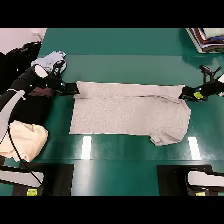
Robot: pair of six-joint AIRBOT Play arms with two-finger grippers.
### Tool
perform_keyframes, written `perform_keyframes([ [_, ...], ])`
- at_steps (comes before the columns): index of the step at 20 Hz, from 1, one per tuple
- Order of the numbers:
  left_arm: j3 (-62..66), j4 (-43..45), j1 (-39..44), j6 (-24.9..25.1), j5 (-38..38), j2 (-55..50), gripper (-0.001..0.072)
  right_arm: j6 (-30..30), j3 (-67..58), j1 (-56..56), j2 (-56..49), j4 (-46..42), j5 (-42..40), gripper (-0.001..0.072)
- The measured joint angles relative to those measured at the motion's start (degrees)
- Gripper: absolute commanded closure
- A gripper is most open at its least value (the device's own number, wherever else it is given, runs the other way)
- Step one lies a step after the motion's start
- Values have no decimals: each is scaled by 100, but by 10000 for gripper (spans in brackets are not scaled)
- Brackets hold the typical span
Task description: Fold the shirts.
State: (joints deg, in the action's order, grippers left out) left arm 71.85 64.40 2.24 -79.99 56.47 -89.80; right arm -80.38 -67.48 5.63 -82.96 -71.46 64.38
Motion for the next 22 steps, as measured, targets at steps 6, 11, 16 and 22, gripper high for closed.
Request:
perform_keyframes([
  [6,-752,50,-505,-46,1003,820,208,225,168,341,850,-17,1097,408],
  [11,-2625,4,-680,52,1187,2046,208,363,643,640,1727,-11,1530,408],
  [16,-3707,-662,-717,442,911,2588,209,393,1158,715,2269,70,1644,408],
  [22,-4068,-1239,-717,761,592,2697,451,389,1392,730,2704,127,1705,408],
])
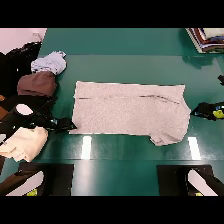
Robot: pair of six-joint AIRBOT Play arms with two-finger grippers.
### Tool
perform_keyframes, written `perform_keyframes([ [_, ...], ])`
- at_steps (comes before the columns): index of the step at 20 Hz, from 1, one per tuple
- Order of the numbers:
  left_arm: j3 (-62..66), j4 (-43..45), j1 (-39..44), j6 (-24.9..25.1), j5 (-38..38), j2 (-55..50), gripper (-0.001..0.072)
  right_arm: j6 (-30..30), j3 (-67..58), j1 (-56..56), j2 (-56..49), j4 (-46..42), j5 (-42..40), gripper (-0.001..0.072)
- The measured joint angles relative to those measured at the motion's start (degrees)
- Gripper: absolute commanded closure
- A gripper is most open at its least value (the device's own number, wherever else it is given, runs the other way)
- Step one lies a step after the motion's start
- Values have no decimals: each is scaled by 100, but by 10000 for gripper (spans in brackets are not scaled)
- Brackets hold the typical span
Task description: Fold the shirts.
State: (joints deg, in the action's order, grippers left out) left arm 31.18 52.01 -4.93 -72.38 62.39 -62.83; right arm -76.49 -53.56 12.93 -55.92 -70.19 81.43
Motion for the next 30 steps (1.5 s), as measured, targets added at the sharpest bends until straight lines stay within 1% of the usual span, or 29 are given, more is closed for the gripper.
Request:
perform_keyframes([
  [1,-35,-4,0,28,-96,-7,597,-13,15,0,35,-11,72,408],
  [2,-46,15,0,55,-140,-7,594,-31,24,0,48,-17,144,407],
  [4,-55,-76,4,83,-122,2,685,-70,76,2,28,-42,262,404],
  [5,-57,-118,4,125,-114,7,686,-107,155,2,11,-68,302,383],
  [7,-57,-166,-4,188,-98,13,686,-227,415,22,-9,-160,341,211],
  [8,-57,-177,-2,212,-85,15,686,-264,614,59,-17,-190,372,198],
  [10,-33,-201,-2,282,-70,17,686,-332,1032,184,-20,-142,396,203],
  [11,-7,-210,-2,308,-52,17,686,-350,1246,267,-22,-63,396,225],
  [12,26,-212,-2,330,-44,17,686,-361,1425,339,-22,31,376,286],
  [14,111,-219,-4,350,-31,17,685,-380,1725,442,-22,195,229,287],
  [16,195,-225,-2,361,-15,17,686,-389,1904,468,-22,363,85,369],
  [18,254,-229,-4,372,0,17,686,-396,2004,409,-22,446,-2,415],
  [20,286,-232,-2,374,48,17,686,-393,2055,297,-17,505,-42,698],
  [24,337,44,-2,332,417,201,687,-343,2094,118,330,498,48,699],
  [27,345,673,-2,52,848,872,686,-317,2100,76,990,184,535,699],
  [30,328,1147,-2,-260,1495,1663,686,-310,2098,52,1810,-120,1014,700],
])
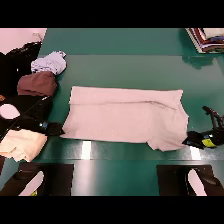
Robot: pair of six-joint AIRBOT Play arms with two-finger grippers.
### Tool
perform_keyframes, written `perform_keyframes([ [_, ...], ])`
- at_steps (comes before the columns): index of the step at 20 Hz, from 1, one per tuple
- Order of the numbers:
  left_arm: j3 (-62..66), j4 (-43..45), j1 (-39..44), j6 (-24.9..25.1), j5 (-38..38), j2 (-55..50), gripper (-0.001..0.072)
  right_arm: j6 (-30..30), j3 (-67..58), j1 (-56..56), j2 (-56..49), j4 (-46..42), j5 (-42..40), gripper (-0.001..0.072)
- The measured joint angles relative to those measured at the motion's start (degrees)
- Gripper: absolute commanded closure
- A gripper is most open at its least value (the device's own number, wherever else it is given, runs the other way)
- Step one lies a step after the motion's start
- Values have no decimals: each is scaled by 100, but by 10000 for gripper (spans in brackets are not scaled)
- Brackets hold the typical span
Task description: Fold the shirts.
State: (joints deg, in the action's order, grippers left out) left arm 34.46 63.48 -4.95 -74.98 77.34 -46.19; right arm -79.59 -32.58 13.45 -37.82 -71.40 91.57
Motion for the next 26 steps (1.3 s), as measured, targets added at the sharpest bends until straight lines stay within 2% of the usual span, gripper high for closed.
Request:
perform_keyframes([
  [3,68,44,0,-273,216,492,686,-103,-173,-9,483,-61,140,700],
  [7,293,-125,0,-385,-374,376,686,-153,-824,-9,-2,52,-129,700],
  [14,1237,-579,0,-146,-1558,-1606,685,70,-2354,-24,-2273,621,-927,700],
  [19,2356,-942,0,-2,-1840,-3180,685,127,-3429,-258,-3689,811,-1231,699],
  [22,2839,-1045,0,28,-1937,-3692,682,133,-4030,-437,-4409,852,-1335,683],
  [23,2959,-1064,0,31,-1967,-3783,550,133,-4227,-479,-4616,863,-1368,523],
  [24,3073,-1071,0,33,-1996,-3853,279,133,-4435,-511,-4828,868,-1370,383],
  [25,3167,-1088,-2,33,-2017,-3901,229,133,-4642,-535,-5021,881,-1368,366],
  [26,3257,-1104,-2,31,-2031,-3939,227,131,-4824,-553,-5176,887,-1346,366],
])
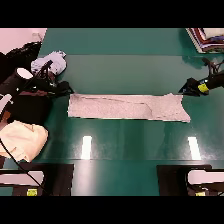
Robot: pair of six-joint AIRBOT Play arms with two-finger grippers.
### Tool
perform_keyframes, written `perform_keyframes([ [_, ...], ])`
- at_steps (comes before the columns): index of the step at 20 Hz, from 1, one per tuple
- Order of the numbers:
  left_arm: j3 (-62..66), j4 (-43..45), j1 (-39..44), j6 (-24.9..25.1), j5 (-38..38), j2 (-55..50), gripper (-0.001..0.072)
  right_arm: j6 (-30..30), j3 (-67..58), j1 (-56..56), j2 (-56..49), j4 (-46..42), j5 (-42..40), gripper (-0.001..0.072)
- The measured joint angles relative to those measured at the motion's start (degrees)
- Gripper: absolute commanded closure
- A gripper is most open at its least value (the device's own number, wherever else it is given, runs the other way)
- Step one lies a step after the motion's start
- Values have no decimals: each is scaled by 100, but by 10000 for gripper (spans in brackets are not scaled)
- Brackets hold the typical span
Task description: Fold the shirts.
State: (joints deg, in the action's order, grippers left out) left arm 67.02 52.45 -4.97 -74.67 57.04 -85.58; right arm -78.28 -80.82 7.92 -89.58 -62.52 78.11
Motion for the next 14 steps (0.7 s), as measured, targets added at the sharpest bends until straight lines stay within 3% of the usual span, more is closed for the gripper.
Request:
perform_keyframes([
  [3,254,-22,0,-22,66,-55,229,63,-435,2,-293,42,210,366],
  [4,334,-33,0,-22,162,-63,266,138,-522,48,-326,76,328,366],
  [5,402,-37,0,-33,289,-66,600,223,-557,122,-330,72,450,366],
  [6,455,-37,2,-39,459,-57,684,306,-542,214,-317,74,549,366],
  [8,518,-42,2,-22,664,-44,685,505,-358,466,-234,92,721,360],
  [10,551,-42,61,-22,807,-42,685,702,-33,778,-179,114,811,98],
  [14,577,-59,584,-17,962,-35,685,1132,625,1368,-376,570,890,88],
])
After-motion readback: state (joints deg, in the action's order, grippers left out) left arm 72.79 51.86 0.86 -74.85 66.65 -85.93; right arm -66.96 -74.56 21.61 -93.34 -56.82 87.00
